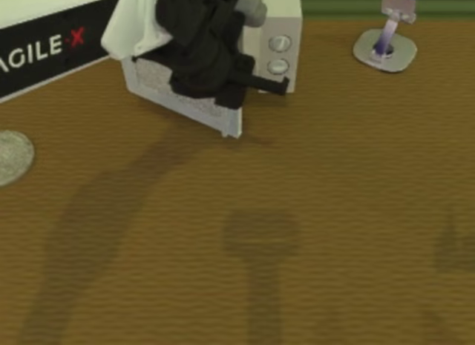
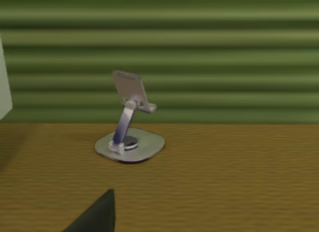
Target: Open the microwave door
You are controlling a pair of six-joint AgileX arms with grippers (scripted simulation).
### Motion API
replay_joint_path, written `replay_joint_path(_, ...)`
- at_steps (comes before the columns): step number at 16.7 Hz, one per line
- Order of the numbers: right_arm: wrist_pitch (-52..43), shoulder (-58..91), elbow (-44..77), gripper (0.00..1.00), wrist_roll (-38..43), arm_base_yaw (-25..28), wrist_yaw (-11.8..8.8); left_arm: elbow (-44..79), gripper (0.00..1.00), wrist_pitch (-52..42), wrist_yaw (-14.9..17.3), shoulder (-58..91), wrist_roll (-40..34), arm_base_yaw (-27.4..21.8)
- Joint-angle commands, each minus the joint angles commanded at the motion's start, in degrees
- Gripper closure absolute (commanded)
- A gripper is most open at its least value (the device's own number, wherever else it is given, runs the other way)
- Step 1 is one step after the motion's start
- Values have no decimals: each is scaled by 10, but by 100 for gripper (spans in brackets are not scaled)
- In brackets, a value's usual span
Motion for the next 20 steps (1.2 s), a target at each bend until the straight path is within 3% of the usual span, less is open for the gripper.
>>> replay_joint_path(6, 0, 0, 0, 0, 0, 0, 0, -3, 100, 1, 5, 1, 0, -3)
replay_joint_path(13, 0, 0, 0, 0, 0, 0, 0, -62, 100, 20, 42, -45, 72, 19)
replay_joint_path(20, 0, 0, 0, 0, 0, 0, 0, -63, 100, 21, 43, -46, 74, 20)
